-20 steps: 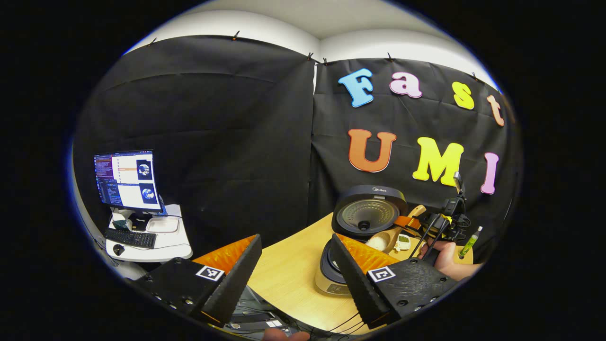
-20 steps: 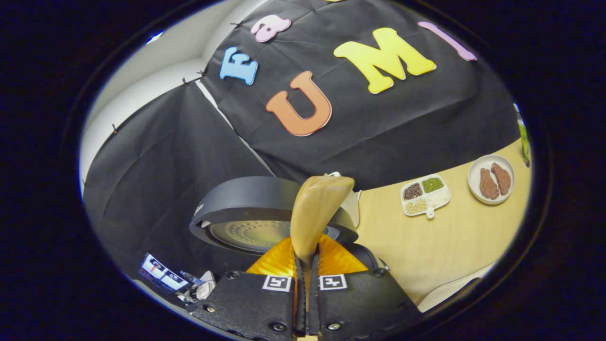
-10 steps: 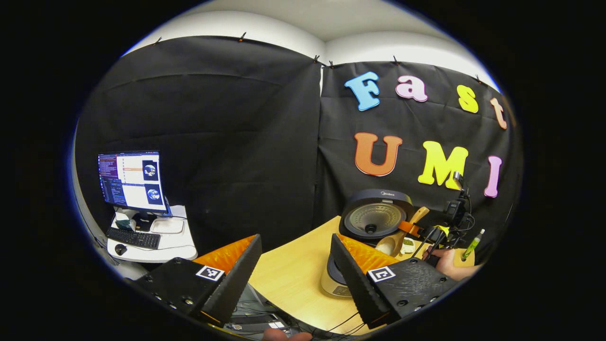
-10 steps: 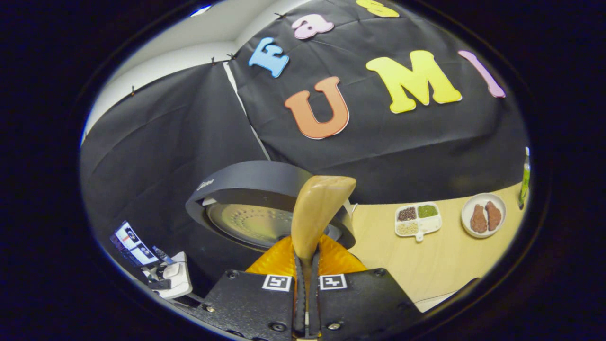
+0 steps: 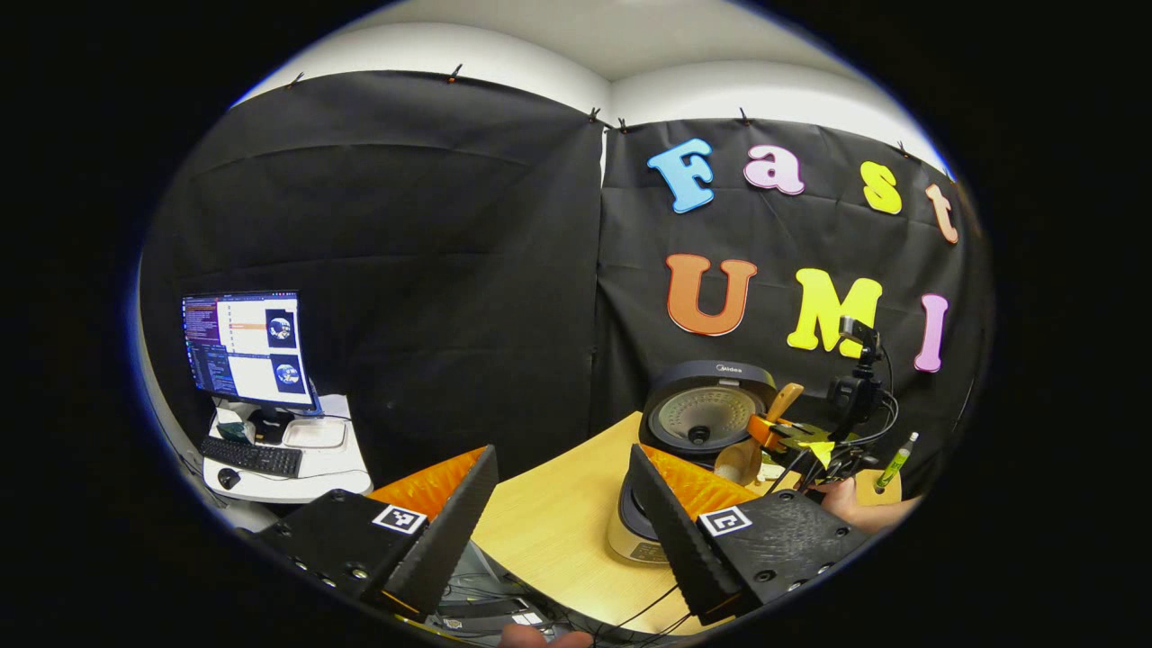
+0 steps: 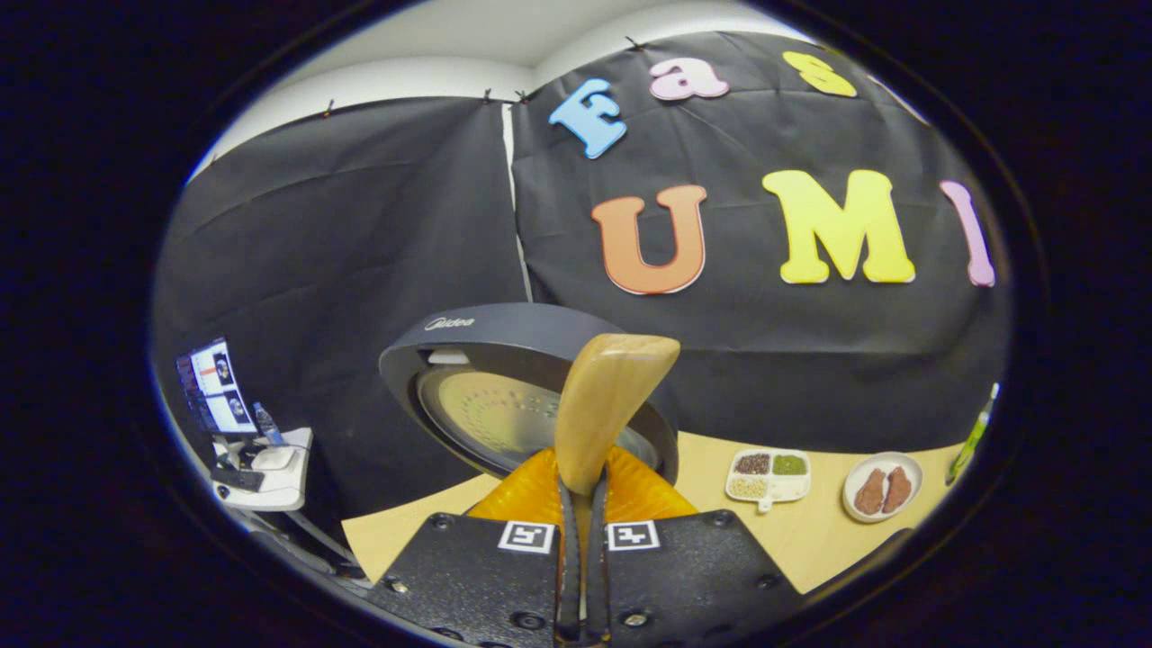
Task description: Close the left gripper, press the button to open the rice cooker; take a wooden spoon from the chopstick holder with the right hand, scoop a spoonful of rice and pour it into the rice cooker, then put the wooden spoon back into the chopstick holder.
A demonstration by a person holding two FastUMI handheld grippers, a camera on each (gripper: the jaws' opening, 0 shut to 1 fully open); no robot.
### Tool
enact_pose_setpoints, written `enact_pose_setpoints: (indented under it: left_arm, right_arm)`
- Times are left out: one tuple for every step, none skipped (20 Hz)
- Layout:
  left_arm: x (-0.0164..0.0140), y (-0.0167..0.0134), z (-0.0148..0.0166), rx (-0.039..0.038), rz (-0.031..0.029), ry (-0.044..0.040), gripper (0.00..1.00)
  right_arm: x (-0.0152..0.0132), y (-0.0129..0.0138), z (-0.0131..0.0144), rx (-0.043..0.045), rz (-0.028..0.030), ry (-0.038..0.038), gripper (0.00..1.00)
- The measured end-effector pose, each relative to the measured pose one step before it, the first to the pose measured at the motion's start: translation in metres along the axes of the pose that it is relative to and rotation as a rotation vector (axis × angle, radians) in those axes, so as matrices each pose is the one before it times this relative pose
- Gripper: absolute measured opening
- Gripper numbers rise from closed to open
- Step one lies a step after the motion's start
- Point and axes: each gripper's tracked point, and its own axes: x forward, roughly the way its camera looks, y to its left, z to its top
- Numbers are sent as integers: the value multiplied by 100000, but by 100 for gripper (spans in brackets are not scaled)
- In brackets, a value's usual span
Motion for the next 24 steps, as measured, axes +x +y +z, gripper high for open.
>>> enact_pose_setpoints:
  left_arm:
    - [-88, -128, 16, 86, -227, -31, 95]
    - [-46, -55, 77, -7, -224, -168, 95]
    - [41, 66, -33, -146, -361, -12, 95]
    - [-48, -69, -5, -3, -304, -117, 95]
    - [1, -60, 26, -34, -298, 121, 95]
    - [5, -99, 27, -26, -361, -9, 95]
    - [84, -68, -40, 400, -475, -64, 95]
    - [-27, 144, 75, 858, 306, -127, 95]
    - [14, 420, 99, 467, 329, -323, 95]
    - [-28, -107, 45, -370, -364, -275, 95]
    - [-44, -46, -23, -381, -208, 123, 95]
    - [-118, 14, -51, -170, -120, 244, 95]
    - [-49, 27, -63, -71, -434, 41, 95]
    - [-48, -51, -49, -67, -376, -65, 95]
    - [-96, -67, 66, -38, -396, -207, 95]
    - [-95, -187, 25, 18, -481, -119, 95]
    - [-78, -198, 102, 21, -511, -300, 95]
    - [-53, -303, 116, 34, -693, -219, 95]
    - [25, -236, 39, 122, -572, -252, 95]
    - [-9, -251, 17, -29, -637, -35, 95]
    - [40, -298, 53, -182, -774, -59, 95]
    - [-54, -338, 136, -67, -746, -295, 95]
    - [-134, -151, 102, 297, -586, -345, 95]
    - [-24, -201, 127, 226, -605, -311, 95]
  right_arm:
    - [-22, 240, 150, -2478, 13, -529, 8]
    - [-175, 620, 90, -2893, -150, -633, 8]
    - [-66, 459, 314, -3693, -12, -1026, 8]
    - [-148, 205, 233, -4316, 188, -1109, 8]
    - [-151, 309, 240, -4565, 692, -1136, 8]
    - [-37, 555, 187, -3847, 1069, -1140, 8]
    - [71, 569, 208, -3134, 1129, -598, 8]
    - [-189, 479, 12, -3000, 985, -676, 8]
    - [-69, 383, 180, -3501, 602, -886, 8]
    - [60, 190, 321, -3966, 408, -1403, 8]
    - [-4, 330, 283, -4315, 822, -1498, 8]
    - [-51, 448, 372, -4676, 988, -1475, 8]
    - [-104, 468, 441, -4810, 1058, -1493, 8]
    - [-39, 504, 495, -4941, 907, -1808, 8]
    - [-149, 499, 449, -4752, 829, -1721, 8]
    - [-80, 337, 407, -4191, 1003, -1692, 8]
    - [-198, 332, 396, -2684, 1142, -1287, 8]
    - [-478, 337, 112, -1091, 1205, -890, 8]
    - [-291, 279, 121, -28, 893, -507, 8]
    - [-208, -51, 157, 626, 392, -235, 8]
    - [-246, -233, 267, 1245, 9, -335, 8]
    - [-284, -277, 396, 2241, -180, -501, 8]
    - [-281, -389, 421, 3730, -552, -316, 8]
    - [-227, -252, 350, 4790, -602, 230, 8]
